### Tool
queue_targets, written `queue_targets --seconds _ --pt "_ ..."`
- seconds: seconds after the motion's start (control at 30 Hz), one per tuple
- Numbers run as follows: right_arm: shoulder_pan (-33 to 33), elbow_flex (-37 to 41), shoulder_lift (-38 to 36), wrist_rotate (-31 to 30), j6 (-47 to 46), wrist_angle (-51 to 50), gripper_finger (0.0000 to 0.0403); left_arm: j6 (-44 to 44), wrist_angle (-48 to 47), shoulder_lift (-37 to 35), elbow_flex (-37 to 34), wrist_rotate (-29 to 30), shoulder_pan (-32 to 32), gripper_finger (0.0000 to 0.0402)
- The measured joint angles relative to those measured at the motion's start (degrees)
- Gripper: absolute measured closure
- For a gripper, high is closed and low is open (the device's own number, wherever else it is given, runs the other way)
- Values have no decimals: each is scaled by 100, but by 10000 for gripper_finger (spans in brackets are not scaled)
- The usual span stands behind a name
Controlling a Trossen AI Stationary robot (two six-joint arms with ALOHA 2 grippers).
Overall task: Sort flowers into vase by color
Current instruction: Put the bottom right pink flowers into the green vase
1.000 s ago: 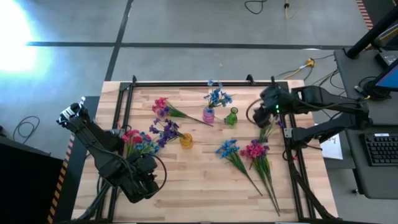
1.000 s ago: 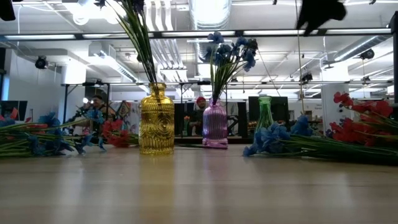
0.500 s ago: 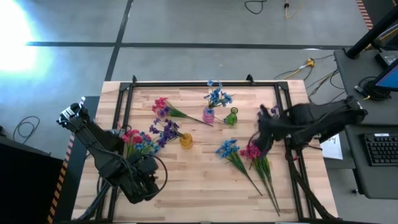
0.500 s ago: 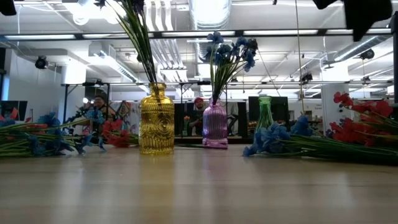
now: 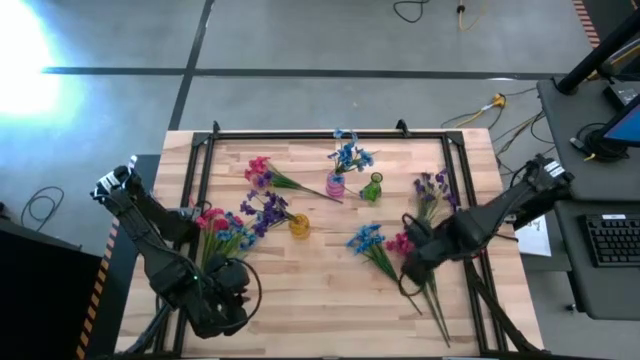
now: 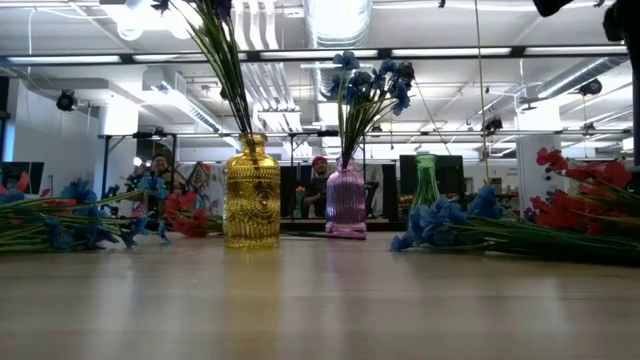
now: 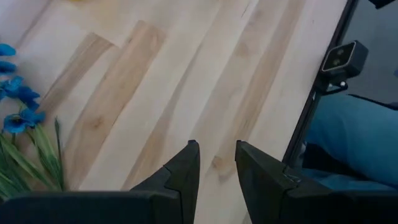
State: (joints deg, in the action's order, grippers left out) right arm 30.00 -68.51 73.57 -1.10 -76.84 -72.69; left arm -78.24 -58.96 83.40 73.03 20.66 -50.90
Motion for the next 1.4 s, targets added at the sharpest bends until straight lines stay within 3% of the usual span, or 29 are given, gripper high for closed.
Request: queue_targets --seconds 0.23,0.4,0.93,1.1,1.4 --pt "329 462 668 21 -775 508 108 400 33 180 0 128 -299 310" --pt "394 611 1081 265 -1088 730 121 656 28 328 0 124 -479 310" --pt "372 680 2277 95 -1073 1096 167 1325 -85 363 0 127 -531 310" --pt "346 706 2412 -15 -1087 1112 201 1327 -96 363 0 134 -529 310" --pt "287 1165 2382 -59 -1115 1584 301 1327 -92 361 0 159 -531 310"
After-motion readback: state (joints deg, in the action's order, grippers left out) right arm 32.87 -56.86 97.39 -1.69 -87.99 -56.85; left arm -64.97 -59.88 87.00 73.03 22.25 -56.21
